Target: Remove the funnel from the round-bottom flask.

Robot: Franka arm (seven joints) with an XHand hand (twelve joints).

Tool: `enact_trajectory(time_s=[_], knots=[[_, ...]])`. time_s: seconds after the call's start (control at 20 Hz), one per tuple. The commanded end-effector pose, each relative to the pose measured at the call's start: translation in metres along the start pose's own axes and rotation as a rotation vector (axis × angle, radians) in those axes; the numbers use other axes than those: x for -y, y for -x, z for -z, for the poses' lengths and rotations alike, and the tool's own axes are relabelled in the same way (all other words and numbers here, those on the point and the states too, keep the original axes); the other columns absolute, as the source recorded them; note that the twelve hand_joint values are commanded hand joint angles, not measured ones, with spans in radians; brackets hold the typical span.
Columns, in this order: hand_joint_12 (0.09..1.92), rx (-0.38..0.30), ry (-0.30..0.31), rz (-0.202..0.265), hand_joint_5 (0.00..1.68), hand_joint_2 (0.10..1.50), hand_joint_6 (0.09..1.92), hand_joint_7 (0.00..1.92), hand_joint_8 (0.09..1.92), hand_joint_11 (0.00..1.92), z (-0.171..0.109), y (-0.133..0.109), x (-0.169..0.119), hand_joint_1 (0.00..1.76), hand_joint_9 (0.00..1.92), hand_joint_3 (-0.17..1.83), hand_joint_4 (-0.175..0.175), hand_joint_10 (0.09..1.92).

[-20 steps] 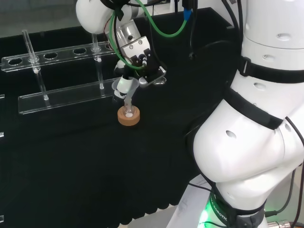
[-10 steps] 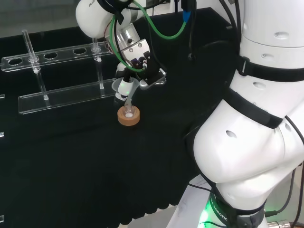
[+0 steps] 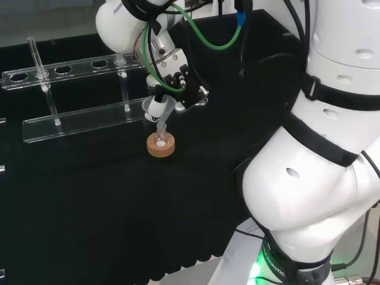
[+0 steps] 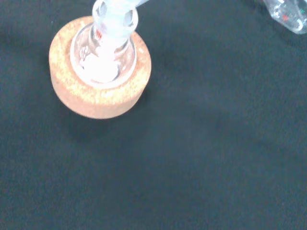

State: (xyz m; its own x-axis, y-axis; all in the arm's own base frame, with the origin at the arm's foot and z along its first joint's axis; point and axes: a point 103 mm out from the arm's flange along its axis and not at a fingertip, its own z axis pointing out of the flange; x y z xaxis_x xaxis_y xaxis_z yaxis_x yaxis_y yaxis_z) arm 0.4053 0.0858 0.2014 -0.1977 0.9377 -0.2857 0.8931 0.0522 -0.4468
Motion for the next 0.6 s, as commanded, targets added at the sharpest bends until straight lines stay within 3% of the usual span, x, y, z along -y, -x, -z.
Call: enact_trajectory(time_s=[0.05,0.6], knots=[[1.25,0.015,0.034,-0.006,0.59,0.87,0.48,0.57,0.67,0.62,0.014,0.003,0.008,0.63,1.1,0.36,-0.038,0.47],[1.24,0.031,0.053,-0.039,0.56,0.86,0.6,0.57,0.69,0.63,0.057,0.02,0.036,0.65,1.15,0.39,-0.04,0.5]])
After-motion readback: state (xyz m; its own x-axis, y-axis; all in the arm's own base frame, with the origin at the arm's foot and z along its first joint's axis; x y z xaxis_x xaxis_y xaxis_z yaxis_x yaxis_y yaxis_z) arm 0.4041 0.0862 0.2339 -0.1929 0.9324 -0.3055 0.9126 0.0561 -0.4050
